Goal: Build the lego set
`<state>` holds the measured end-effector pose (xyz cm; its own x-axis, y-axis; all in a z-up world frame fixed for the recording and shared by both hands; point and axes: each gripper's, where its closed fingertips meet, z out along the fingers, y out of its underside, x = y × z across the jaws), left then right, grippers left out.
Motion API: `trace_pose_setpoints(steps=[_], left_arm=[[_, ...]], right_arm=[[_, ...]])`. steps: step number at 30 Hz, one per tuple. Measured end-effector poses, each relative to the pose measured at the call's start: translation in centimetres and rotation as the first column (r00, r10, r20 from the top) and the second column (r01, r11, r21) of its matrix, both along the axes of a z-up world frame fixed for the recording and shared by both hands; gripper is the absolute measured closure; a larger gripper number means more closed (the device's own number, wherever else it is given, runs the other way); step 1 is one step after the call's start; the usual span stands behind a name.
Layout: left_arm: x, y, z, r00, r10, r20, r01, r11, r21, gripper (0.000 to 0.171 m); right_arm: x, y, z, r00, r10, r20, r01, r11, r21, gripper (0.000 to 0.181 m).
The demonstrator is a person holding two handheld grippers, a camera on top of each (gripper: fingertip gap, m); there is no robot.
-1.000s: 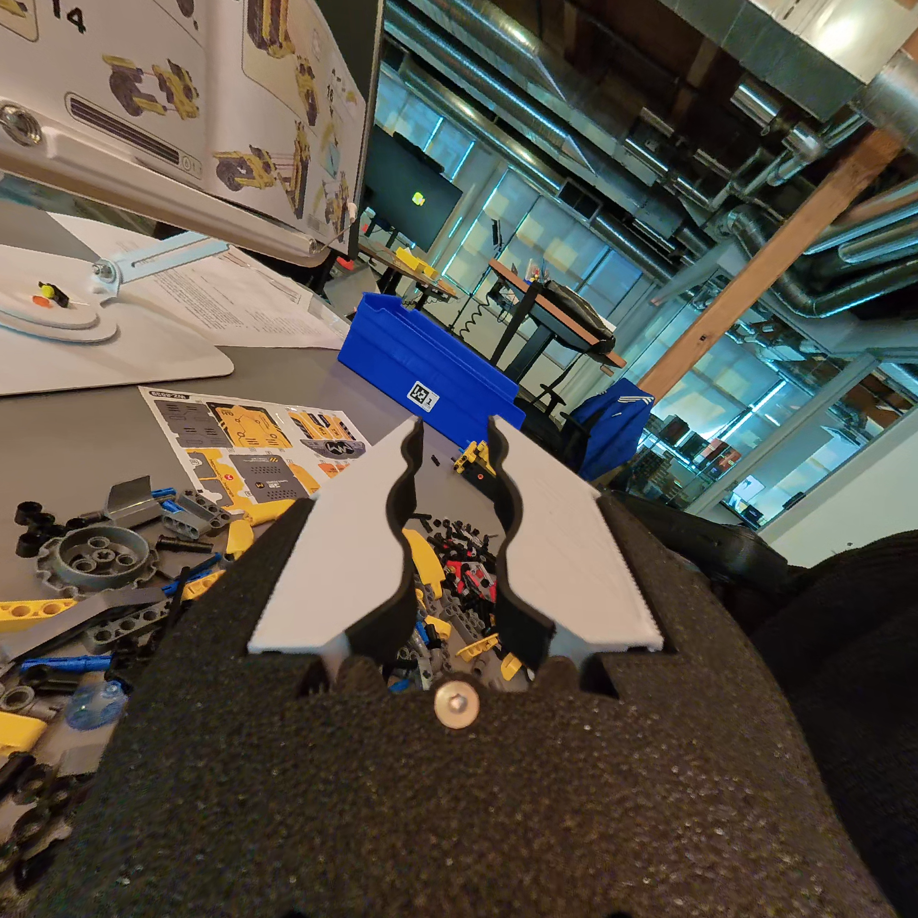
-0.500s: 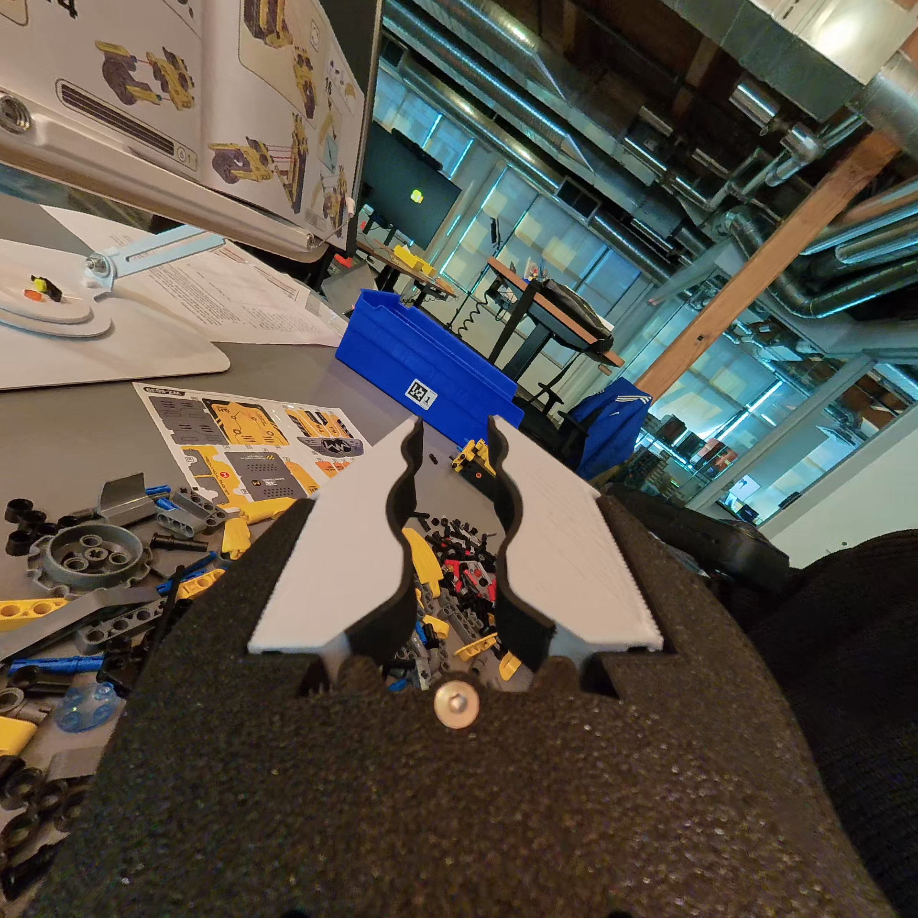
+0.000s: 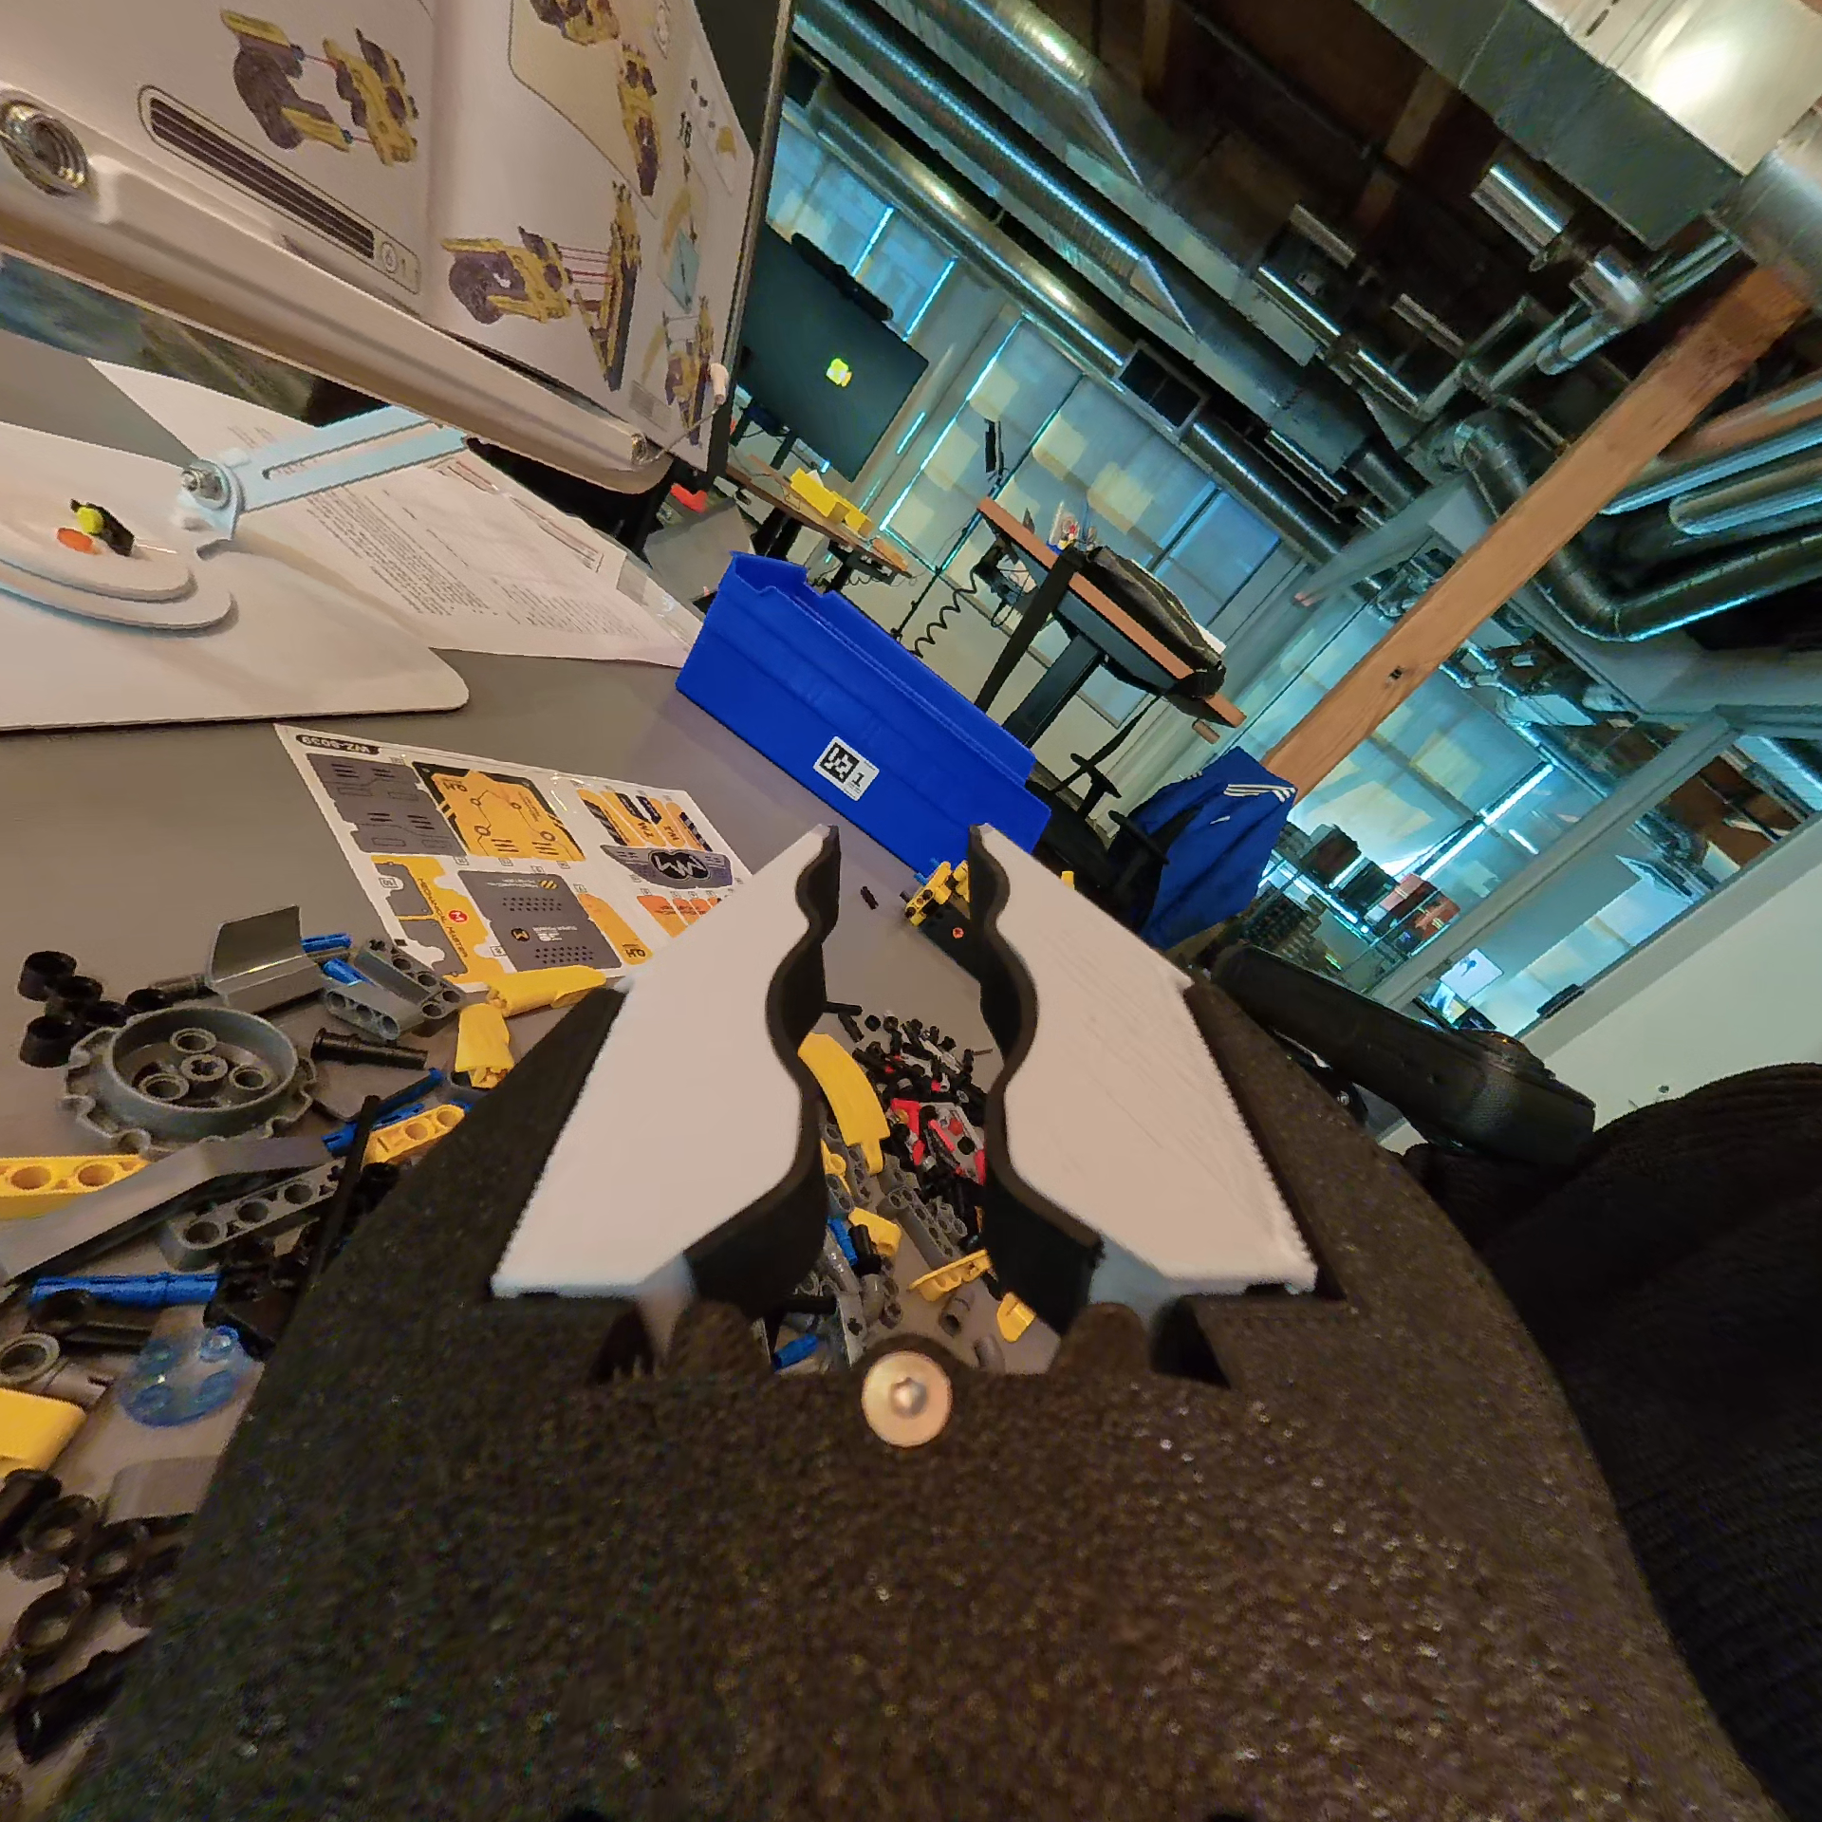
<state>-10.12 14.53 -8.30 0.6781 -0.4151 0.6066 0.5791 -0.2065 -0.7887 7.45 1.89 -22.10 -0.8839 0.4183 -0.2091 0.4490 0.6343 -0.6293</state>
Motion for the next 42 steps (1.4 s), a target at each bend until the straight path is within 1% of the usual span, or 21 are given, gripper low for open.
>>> trace_pose_setpoints(steps=[7,10,14,18,19,21,32,42], left_arm=[[0.1,0.1,-0.3,1.000,-0.012,0.008,0.013,1.000,-0.012,0.146],[0.2,0.1,-0.3,1.000,-0.017,0.011,0.017,1.000,-0.015,0.146],[0.2,0.1,-0.3,1.000,-0.018,0.011,0.018,1.000,-0.015,0.146],[0.3,0.1,-0.2,1.000,-0.020,0.018,0.021,1.000,-0.013,0.146],[0.3,0.0,-0.2,1.000,-0.022,0.020,0.022,1.000,-0.012,0.146],[0.3,0.0,-0.2,1.000,-0.023,0.020,0.023,1.000,-0.012,0.146],[0.3,0.1,-0.2,0.999,-0.024,0.029,0.025,1.000,-0.012,0.146],[0.4,0.0,-0.1,0.998,-0.035,0.052,0.035,0.999,-0.009,0.146]], right_arm=[[0.4,-0.2,0.0,1.000,0.021,0.012,-0.021,1.000,-0.002,0.162],[0.8,-0.4,0.0,0.999,0.042,0.024,-0.041,0.999,-0.008,0.167],[0.3,0.2,0.1,1.000,0.019,0.009,-0.019,1.000,0.002,0.166],[0.2,0.0,0.5,1.000,0.018,0.007,-0.017,0.999,-0.035,0.166],[0.2,-0.2,0.5,1.000,0.024,0.004,-0.024,0.999,-0.038,0.165],[0.1,-0.5,0.2,0.999,0.033,-0.013,-0.033,0.999,-0.024,0.156],[-0.5,-1.1,0.0,0.993,0.059,-0.098,-0.059,0.998,0.003,0.156],[-0.9,-1.5,-0.1,0.989,0.069,-0.128,-0.068,0.998,0.008,0.156]])
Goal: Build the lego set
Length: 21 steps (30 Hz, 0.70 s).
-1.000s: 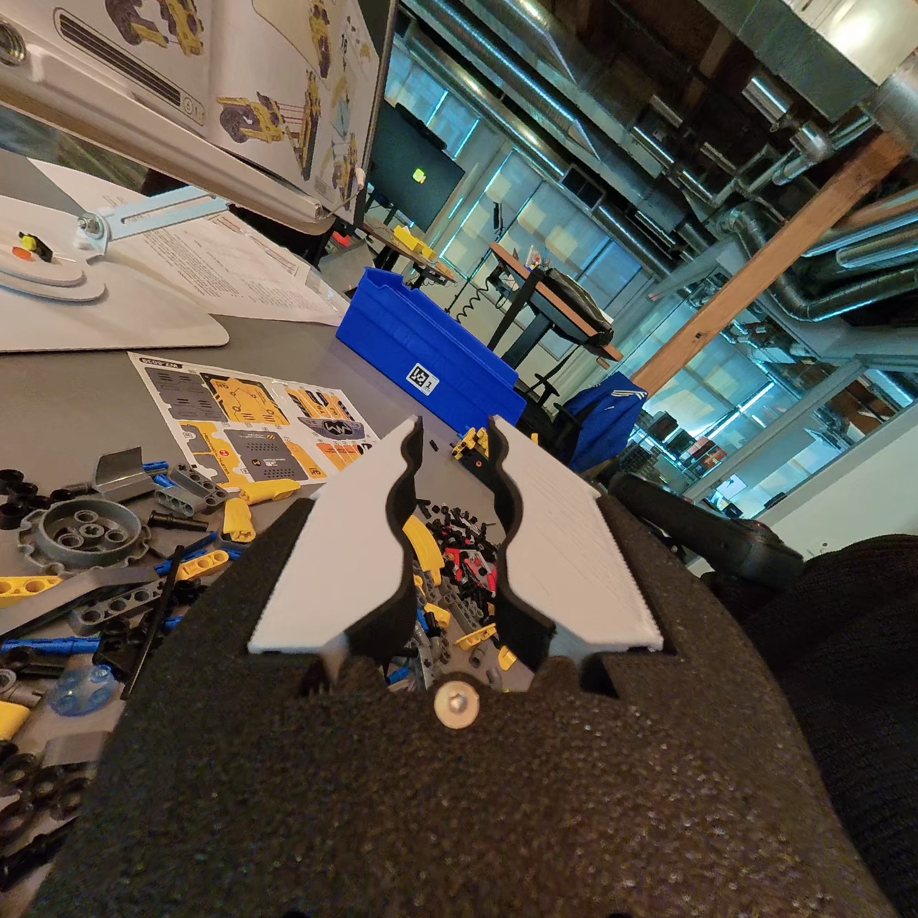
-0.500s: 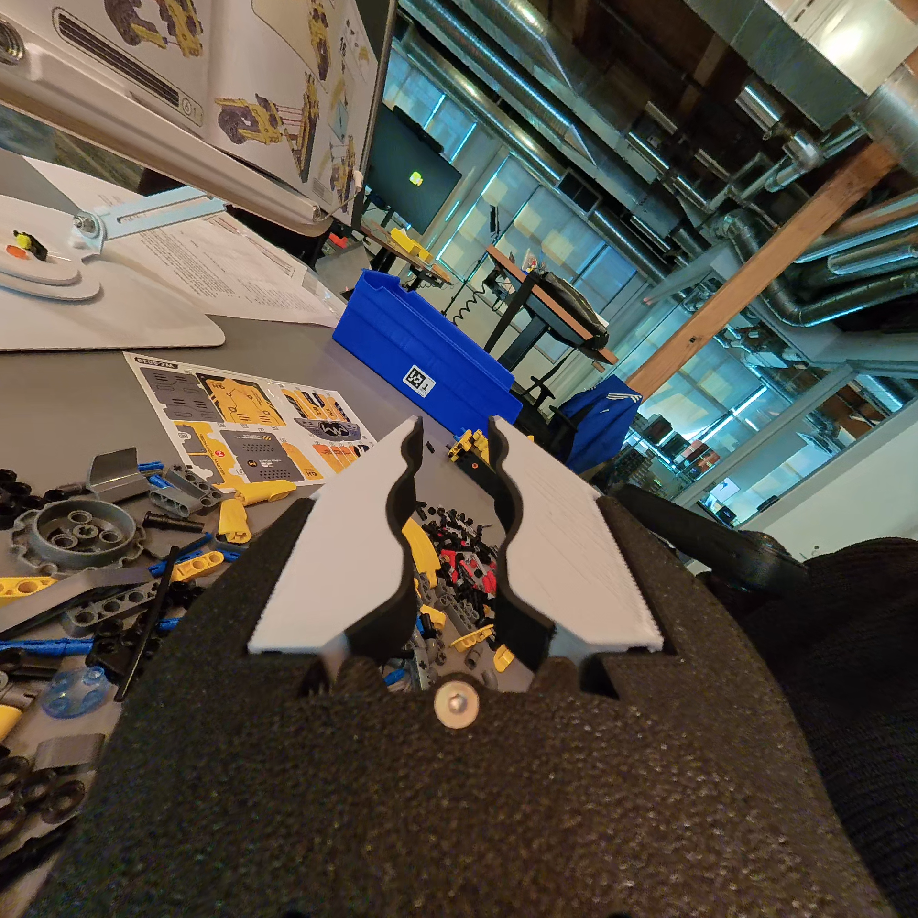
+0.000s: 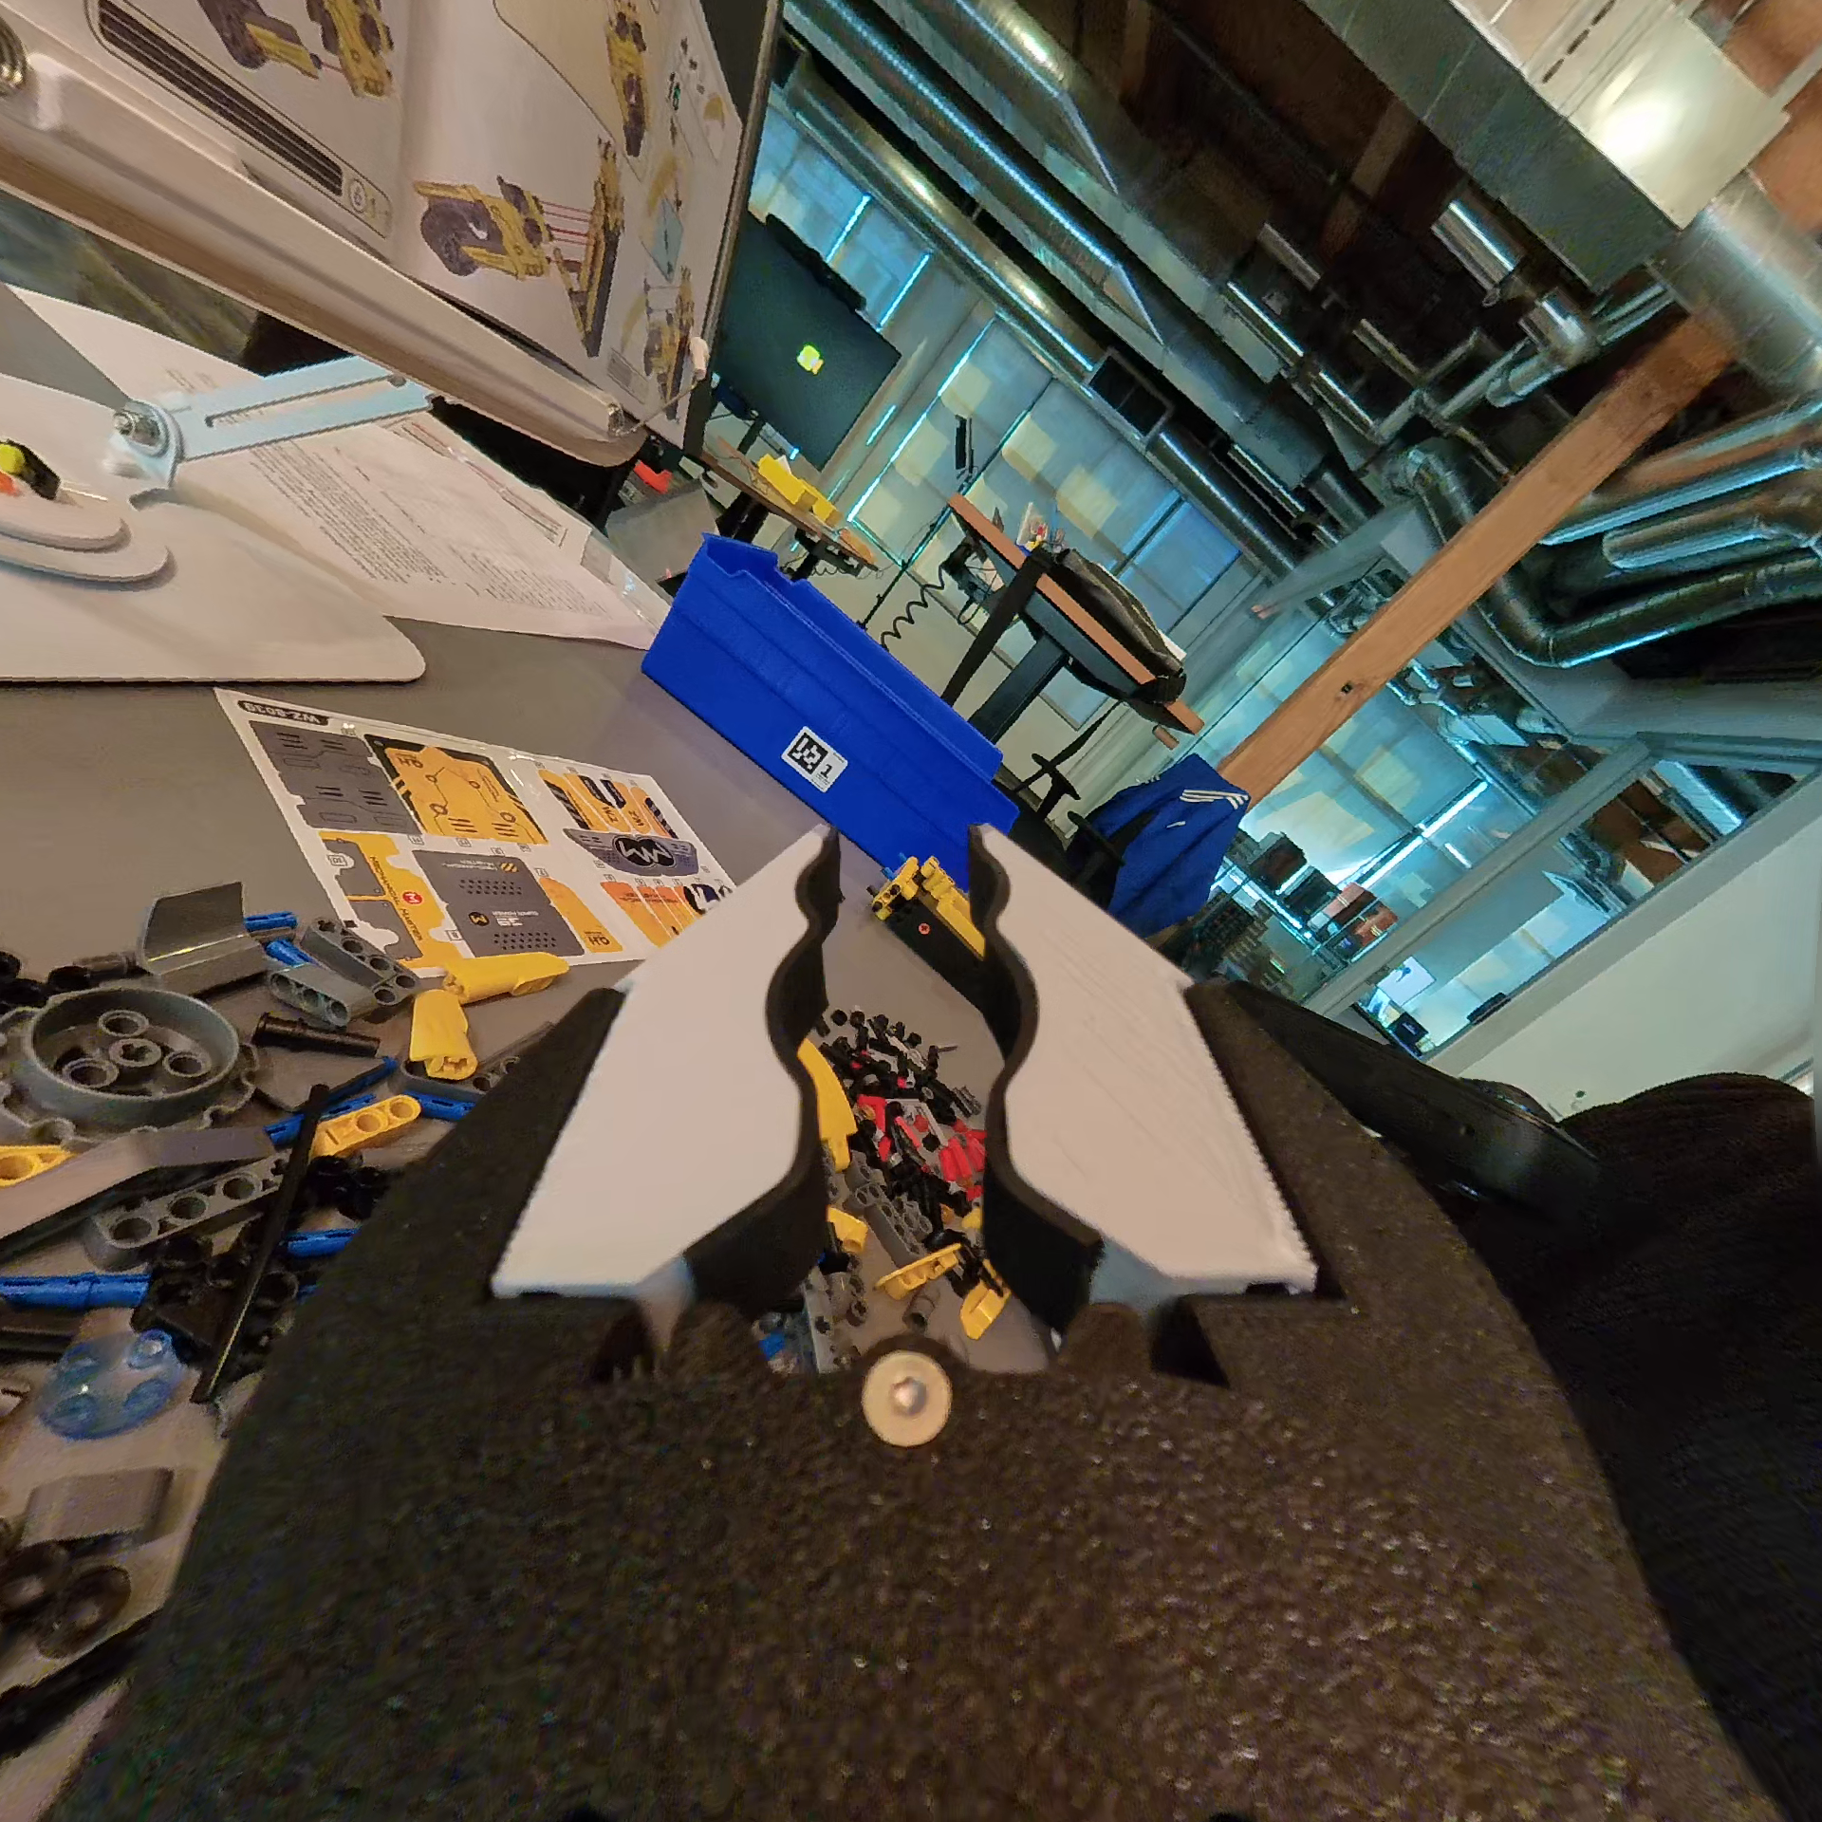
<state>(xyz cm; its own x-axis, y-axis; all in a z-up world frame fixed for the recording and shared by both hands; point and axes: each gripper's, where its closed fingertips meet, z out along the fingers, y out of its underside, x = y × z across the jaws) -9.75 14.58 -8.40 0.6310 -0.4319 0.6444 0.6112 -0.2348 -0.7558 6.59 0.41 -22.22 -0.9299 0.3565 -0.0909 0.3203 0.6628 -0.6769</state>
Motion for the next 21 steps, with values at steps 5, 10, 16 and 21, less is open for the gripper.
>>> trace_pose_setpoints(steps=[5,10,16,21], left_arm=[[0.0,0.1,-0.3,1.000,0.008,-0.020,-0.008,1.000,-0.015,0.146],[0.5,0.2,-0.6,0.994,0.021,-0.110,-0.026,0.999,-0.040,0.146],[1.3,0.4,-1.3,0.983,0.009,-0.186,-0.021,0.998,-0.066,0.146],[1.7,0.6,-1.9,0.965,0.011,-0.260,-0.036,0.995,-0.091,0.146]], right_arm=[[0.1,0.1,0.3,1.000,0.001,-0.005,-0.001,1.000,-0.008,0.156],[-0.9,0.4,3.5,0.997,-0.048,-0.053,0.039,0.986,-0.160,0.156],[-6.9,4.4,8.5,0.875,-0.375,-0.307,0.265,0.900,-0.345,0.157],[-8.6,6.5,12.2,0.726,-0.556,-0.404,0.303,0.787,-0.537,0.157]])
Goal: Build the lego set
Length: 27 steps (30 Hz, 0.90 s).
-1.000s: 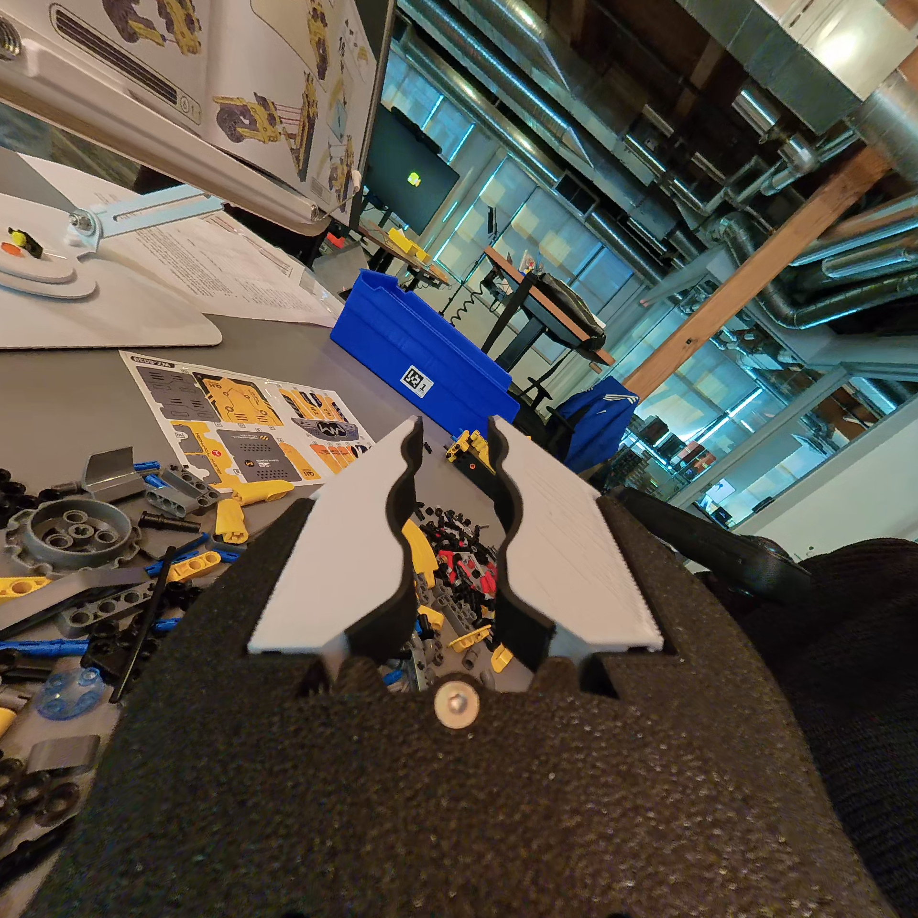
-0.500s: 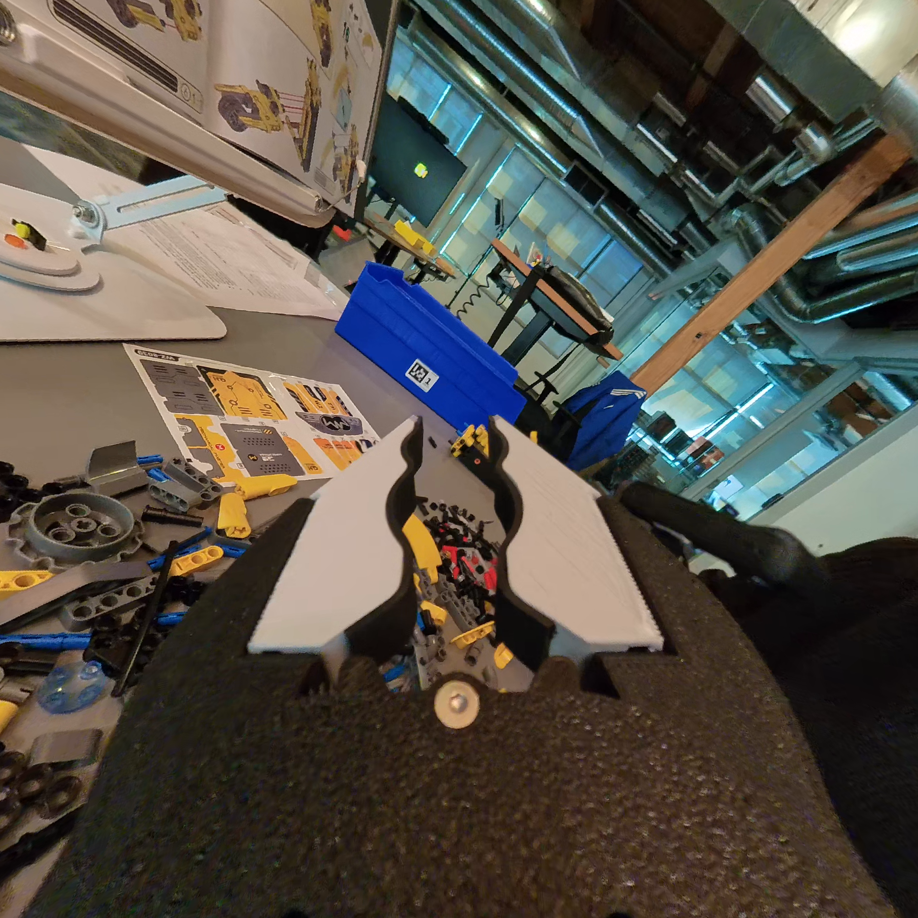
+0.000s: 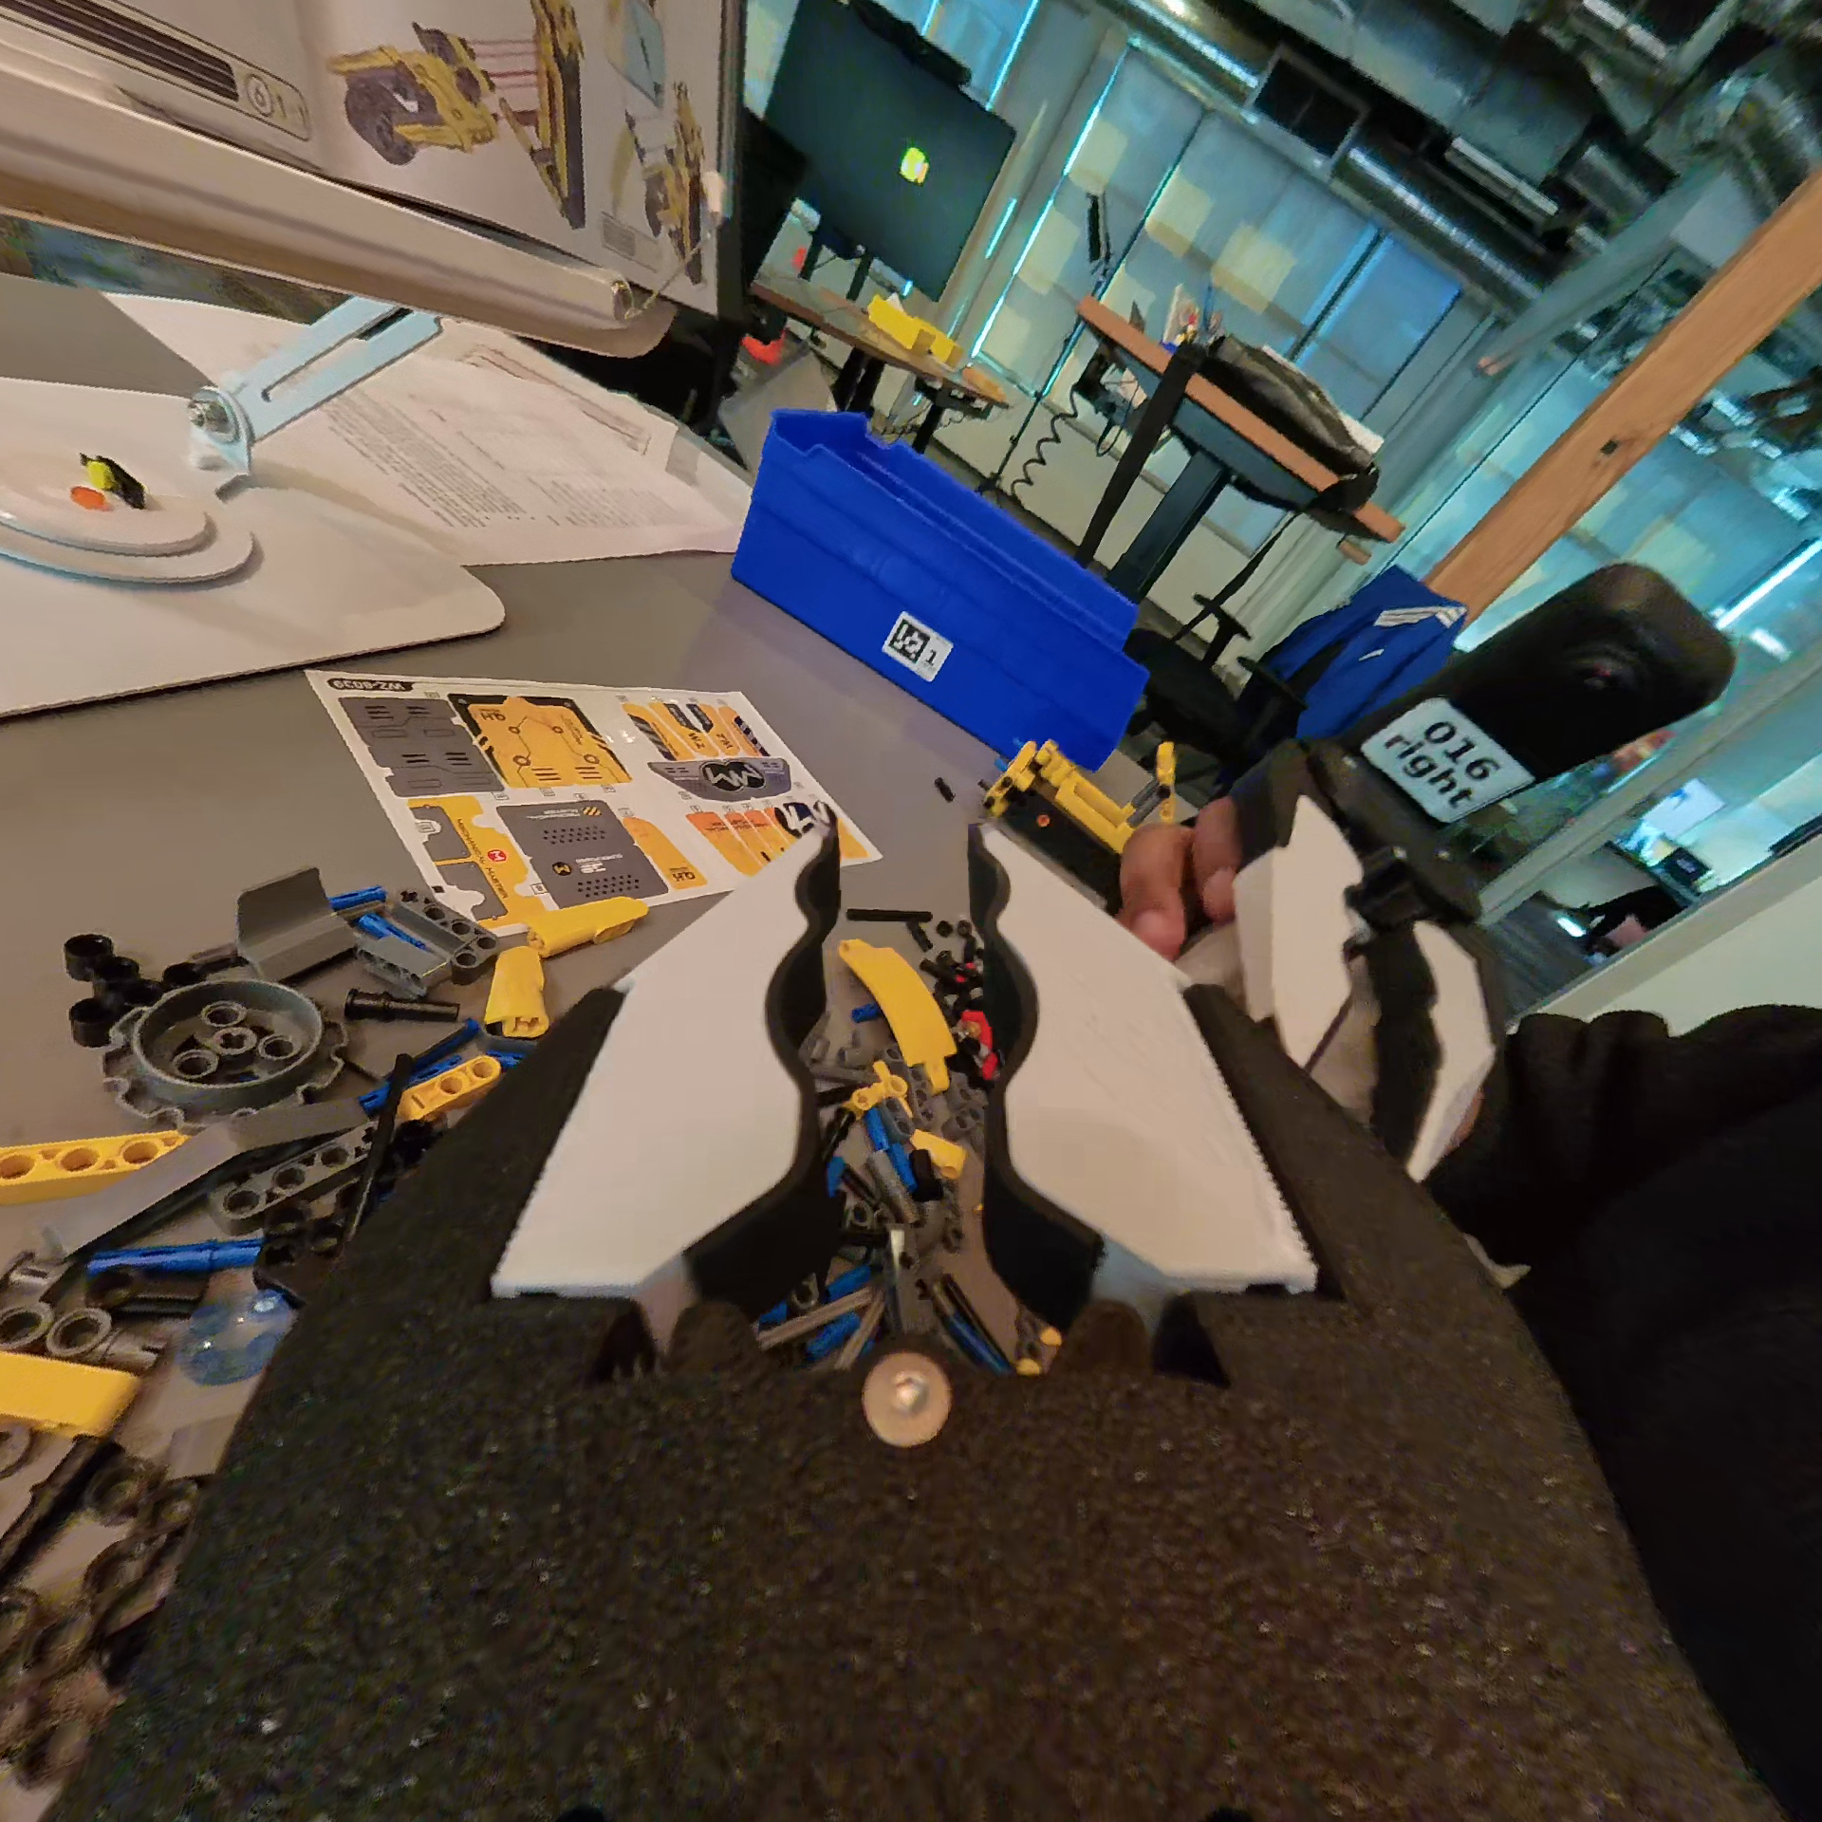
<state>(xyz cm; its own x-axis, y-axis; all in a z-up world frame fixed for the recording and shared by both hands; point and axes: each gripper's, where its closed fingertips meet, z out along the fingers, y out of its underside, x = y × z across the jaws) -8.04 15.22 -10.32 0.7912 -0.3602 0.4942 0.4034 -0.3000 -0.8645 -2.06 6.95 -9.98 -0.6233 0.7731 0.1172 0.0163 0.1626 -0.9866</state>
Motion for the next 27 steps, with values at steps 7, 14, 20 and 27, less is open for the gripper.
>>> trace_pose_setpoints(steps=[7,14,20,27], left_arm=[[0.7,0.2,-0.8,0.993,-0.004,-0.120,0.002,1.000,-0.021,0.146],[1.2,0.4,-1.2,0.988,-0.011,-0.153,0.007,1.000,-0.030,0.146],[1.0,0.4,-1.2,0.988,-0.005,-0.155,0.001,1.000,-0.030,0.146],[0.9,0.5,-1.2,0.988,0.003,-0.157,-0.007,1.000,-0.025,0.146]], right_arm=[[0.0,0.7,3.1,0.986,-0.083,-0.143,0.062,0.987,-0.147,0.154],[-0.6,2.5,3.1,0.979,-0.171,-0.110,0.148,0.970,-0.190,0.154],[-1.1,3.1,2.7,0.970,-0.223,-0.102,0.204,0.964,-0.169,0.156],[-0.7,3.5,3.3,0.979,-0.193,-0.071,0.169,0.952,-0.253,0.156]])
